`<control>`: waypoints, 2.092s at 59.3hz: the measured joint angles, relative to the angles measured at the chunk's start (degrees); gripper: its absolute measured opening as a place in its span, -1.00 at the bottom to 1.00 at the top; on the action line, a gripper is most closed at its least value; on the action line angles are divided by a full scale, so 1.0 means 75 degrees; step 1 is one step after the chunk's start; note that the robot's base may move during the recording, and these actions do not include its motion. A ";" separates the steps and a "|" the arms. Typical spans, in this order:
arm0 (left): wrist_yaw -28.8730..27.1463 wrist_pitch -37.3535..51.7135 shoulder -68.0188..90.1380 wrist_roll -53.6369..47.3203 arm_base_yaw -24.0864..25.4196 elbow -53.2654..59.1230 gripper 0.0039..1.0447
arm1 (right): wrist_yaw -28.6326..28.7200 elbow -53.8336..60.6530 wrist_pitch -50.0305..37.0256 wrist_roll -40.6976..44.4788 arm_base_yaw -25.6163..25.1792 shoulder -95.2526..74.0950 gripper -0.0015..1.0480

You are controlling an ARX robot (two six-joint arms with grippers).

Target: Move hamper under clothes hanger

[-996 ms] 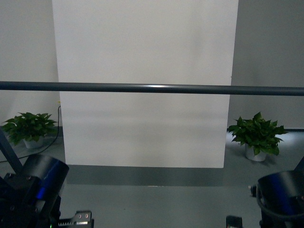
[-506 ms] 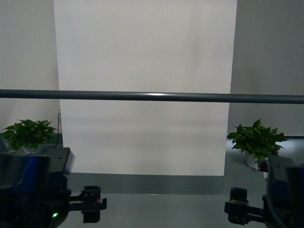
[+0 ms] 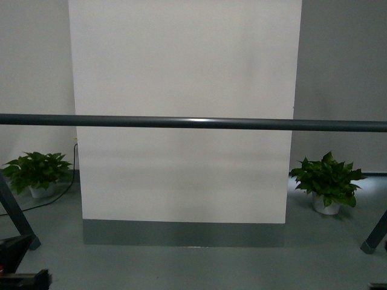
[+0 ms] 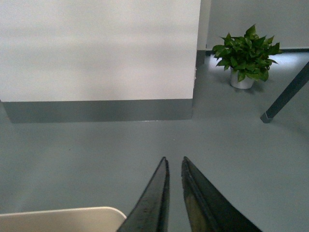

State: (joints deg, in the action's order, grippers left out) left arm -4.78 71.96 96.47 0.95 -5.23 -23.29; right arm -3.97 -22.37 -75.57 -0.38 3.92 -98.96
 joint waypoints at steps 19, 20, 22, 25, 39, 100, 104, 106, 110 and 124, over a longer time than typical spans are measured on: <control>0.0187 -0.0746 -0.2049 -0.0026 0.0233 0.1169 -0.94 | 0.0495 0.1274 0.0388 0.0044 -0.0417 0.1661 -0.96; 0.0265 -0.0784 -0.2174 -0.0026 0.0286 0.1247 -0.94 | 0.0487 0.1355 0.0440 0.0044 -0.0446 0.1795 -0.96; 0.0545 -0.0874 -0.2404 -0.0032 0.0458 0.1419 -0.94 | 0.0484 0.1510 0.0551 0.0041 -0.0498 0.2052 -0.96; 0.0612 -0.1003 -0.2684 -0.0052 0.0586 0.1612 -0.94 | 0.0487 0.1696 0.0708 0.0044 -0.0522 0.2378 -0.96; 0.0641 -0.1856 -0.4261 -0.0061 0.0682 0.2349 -0.94 | 0.0516 0.2241 0.2358 0.0044 -0.0522 0.4619 -0.96; 0.0638 -0.6435 -0.9710 -0.0079 0.0682 0.2973 -0.94 | 0.0522 0.2943 0.6936 0.0044 -0.0519 1.0054 -0.96; 0.0638 -0.6729 -1.0019 -0.0079 0.0682 0.2973 -0.94 | 0.0519 0.2943 0.7233 0.0044 -0.0519 1.0363 -0.96; 0.0638 -0.6819 -1.0115 -0.0079 0.0682 0.2973 -0.94 | 0.0522 0.2943 0.7309 0.0044 -0.0519 1.0462 -0.96; 0.0638 -0.7012 -1.0305 -0.0079 0.0682 0.2973 -0.94 | 0.0522 0.2943 0.7510 0.0044 -0.0519 1.0649 -0.96; 0.0638 -0.7557 -1.0859 -0.0079 0.0682 0.2973 -0.94 | 0.0522 0.2943 0.8055 0.0044 -0.0519 1.1199 -0.96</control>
State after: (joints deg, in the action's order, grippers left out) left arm 0.01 15.29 15.03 0.36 -0.12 -0.99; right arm -0.05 -0.30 -15.16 -0.05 0.03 -14.96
